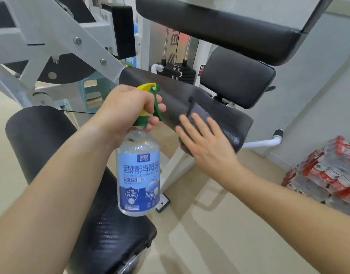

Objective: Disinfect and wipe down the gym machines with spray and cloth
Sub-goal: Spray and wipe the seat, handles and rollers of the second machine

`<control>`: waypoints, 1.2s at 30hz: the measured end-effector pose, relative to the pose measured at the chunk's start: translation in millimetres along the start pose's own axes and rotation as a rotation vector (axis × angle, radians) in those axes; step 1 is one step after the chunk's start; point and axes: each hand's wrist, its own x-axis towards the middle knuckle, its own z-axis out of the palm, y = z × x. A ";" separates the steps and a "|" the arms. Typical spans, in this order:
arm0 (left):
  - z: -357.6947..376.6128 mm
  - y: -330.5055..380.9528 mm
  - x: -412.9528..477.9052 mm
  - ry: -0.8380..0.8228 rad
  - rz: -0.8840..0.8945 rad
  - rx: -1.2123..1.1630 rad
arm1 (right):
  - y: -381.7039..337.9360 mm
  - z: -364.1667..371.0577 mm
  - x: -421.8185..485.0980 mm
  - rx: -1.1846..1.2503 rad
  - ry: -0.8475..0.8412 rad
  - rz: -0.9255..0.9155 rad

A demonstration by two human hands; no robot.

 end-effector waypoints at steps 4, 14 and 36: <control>-12.0 -2.0 24.8 -0.150 -0.115 -0.043 | 27.4 -4.1 -69.4 0.023 0.035 0.041; -44.6 -0.5 116.9 -0.316 -0.091 0.110 | -32.6 9.6 99.1 0.093 0.081 0.230; -95.8 -53.0 159.0 -0.144 0.049 0.037 | -43.2 9.9 134.6 0.077 0.032 0.249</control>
